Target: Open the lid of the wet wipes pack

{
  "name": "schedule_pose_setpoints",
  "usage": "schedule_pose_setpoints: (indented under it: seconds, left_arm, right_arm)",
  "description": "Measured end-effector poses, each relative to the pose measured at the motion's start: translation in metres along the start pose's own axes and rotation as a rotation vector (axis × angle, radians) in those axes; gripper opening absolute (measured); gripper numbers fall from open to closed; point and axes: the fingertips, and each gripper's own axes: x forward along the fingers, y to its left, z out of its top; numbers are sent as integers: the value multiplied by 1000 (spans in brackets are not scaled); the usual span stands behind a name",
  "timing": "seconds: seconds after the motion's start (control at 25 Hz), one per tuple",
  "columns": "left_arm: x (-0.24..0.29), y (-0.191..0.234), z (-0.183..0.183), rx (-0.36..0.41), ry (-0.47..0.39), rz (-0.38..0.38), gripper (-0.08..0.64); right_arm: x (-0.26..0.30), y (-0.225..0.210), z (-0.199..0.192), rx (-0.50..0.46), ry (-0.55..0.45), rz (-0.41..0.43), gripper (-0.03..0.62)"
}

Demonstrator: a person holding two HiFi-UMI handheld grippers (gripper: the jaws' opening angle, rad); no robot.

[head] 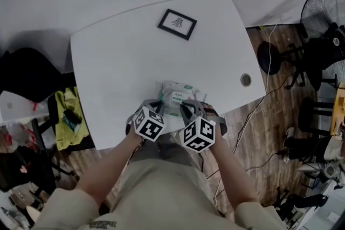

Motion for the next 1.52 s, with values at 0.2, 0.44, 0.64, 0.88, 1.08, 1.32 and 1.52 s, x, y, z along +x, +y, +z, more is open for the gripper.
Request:
schedule_pose_setpoints:
  seconds: [0.2, 0.44, 0.64, 0.88, 1.08, 1.32, 1.52]
  left_arm:
    - [-1, 0, -2, -5, -15, -9, 32]
    - [-3, -2, -1, -18, -43, -11, 32]
    - [-5, -2, 0, -19, -55, -15, 32]
    - [-3, 0, -1, -19, -54, -35, 32]
    - [-12, 3, 2, -13, -53, -28, 32]
    - [-53, 19, 29, -37, -164, 20, 31]
    - [-110, 31, 74, 10, -304, 98, 31]
  right_arm:
    - [-4, -43, 9, 113, -74, -68, 44]
    - [28, -86, 0, 358, -128, -33, 61]
    - [52, -90, -12, 438, -99, 22, 75]
    - [69, -81, -22, 481, -75, 58, 71]
    - [54, -90, -15, 532, -97, 33, 69]
    - [-4, -97, 13, 597, -223, -13, 54]
    - [-74, -102, 52, 674, -410, -21, 43]
